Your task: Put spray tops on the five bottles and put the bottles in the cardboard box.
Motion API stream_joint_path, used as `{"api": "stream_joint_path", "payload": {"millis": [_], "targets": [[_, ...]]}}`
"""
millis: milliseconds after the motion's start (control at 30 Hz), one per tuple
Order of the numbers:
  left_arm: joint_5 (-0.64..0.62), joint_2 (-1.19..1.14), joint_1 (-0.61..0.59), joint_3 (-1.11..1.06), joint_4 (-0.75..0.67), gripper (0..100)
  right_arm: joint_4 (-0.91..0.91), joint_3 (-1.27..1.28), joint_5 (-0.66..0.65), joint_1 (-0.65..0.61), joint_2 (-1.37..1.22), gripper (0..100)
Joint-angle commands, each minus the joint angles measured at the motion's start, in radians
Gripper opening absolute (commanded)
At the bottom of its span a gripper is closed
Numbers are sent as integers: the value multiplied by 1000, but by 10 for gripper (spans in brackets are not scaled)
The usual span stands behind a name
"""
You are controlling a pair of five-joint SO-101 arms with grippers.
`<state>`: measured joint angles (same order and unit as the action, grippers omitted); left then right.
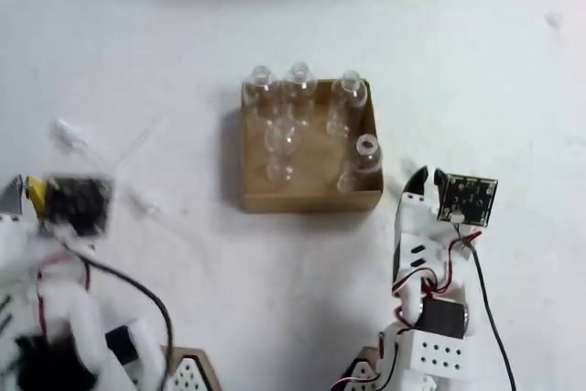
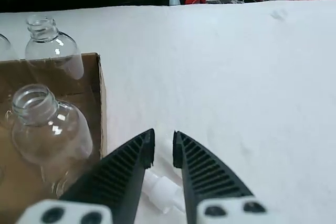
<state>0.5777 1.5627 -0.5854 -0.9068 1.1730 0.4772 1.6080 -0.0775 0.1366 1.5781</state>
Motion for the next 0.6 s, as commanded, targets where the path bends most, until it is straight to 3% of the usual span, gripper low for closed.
{"api": "stream_joint_path", "payload": {"millis": [0, 333, 567], "targets": [[-118, -397, 13, 209, 37, 35, -108, 32, 2, 10, 10, 46], [-402, -1213, 10, 717, 138, 36, -122, 44, 0, 10, 10, 46], [-700, -1629, 8, 993, 169, 78, -122, 63, -2, -45, 10, 49]]}}
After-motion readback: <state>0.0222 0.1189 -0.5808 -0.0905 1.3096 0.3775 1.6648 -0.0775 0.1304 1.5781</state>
